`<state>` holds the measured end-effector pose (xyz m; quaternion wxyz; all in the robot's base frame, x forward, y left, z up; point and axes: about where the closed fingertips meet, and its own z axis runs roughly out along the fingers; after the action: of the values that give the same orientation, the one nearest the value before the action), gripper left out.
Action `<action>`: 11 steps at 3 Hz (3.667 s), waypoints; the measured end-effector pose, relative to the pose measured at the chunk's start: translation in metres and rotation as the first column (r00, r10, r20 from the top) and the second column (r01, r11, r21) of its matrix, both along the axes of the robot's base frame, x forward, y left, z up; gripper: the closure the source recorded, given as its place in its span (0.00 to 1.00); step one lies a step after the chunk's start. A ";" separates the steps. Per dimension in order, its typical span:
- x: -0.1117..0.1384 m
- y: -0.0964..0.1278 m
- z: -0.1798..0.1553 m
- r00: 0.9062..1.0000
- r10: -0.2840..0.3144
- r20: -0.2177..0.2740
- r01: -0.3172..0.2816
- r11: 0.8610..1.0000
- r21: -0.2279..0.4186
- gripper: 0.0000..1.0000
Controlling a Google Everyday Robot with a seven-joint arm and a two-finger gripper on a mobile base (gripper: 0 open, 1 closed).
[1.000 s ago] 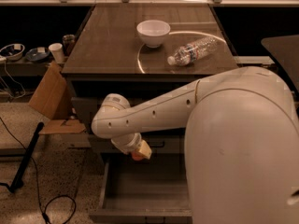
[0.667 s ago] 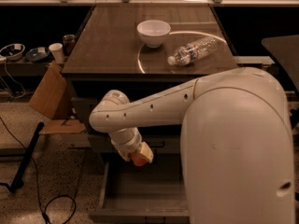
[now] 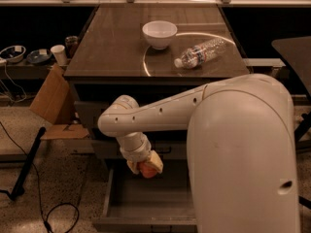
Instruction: Pick apple from bottom drawer and place on counter
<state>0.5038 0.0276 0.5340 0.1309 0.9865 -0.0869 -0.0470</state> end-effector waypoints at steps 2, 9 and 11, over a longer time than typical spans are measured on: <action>-0.024 -0.019 0.021 0.999 0.027 -0.029 -0.026 0.998 0.049 1.00; 0.038 -0.060 0.388 0.858 -0.071 0.508 -0.044 0.977 0.210 1.00; 0.076 -0.043 0.391 0.838 -0.107 0.536 -0.178 0.873 0.453 1.00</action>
Offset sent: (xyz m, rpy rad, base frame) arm -0.0499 -0.0595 0.0894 0.1051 -0.0276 0.0210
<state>0.5803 -0.0150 0.9249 -0.1503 0.9604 -0.0869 0.2177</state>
